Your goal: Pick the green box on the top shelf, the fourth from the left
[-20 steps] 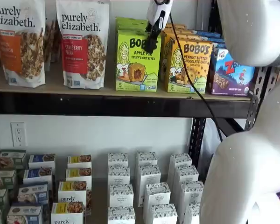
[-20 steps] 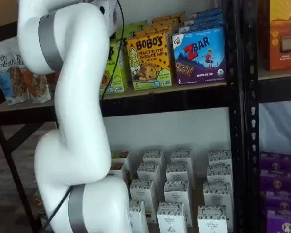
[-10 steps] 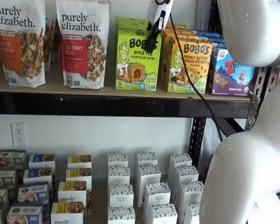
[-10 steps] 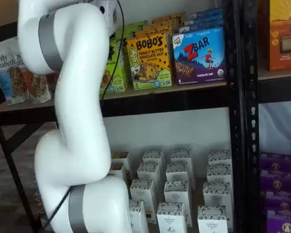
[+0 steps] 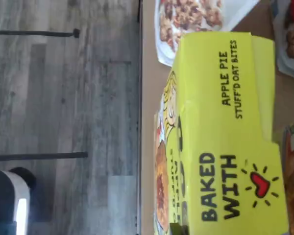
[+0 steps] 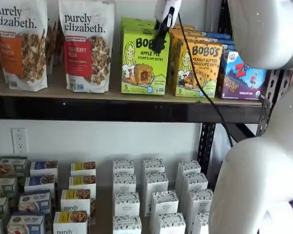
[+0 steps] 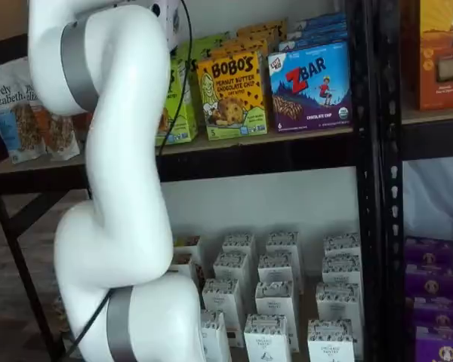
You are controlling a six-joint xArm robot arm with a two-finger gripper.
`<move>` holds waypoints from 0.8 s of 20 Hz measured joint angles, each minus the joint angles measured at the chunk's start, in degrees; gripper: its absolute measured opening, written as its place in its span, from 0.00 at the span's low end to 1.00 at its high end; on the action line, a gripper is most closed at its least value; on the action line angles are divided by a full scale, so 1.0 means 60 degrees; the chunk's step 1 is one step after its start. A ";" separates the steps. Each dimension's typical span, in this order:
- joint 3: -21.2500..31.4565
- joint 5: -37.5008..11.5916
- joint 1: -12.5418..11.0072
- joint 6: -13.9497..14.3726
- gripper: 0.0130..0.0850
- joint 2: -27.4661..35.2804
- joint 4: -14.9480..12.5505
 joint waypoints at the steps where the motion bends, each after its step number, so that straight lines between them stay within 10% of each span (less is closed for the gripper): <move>1: -0.0027 0.0089 0.0009 0.0020 0.22 -0.0017 0.0003; 16: 0.0889 0.0432 0.0138 0.0321 0.22 -0.1214 0.0571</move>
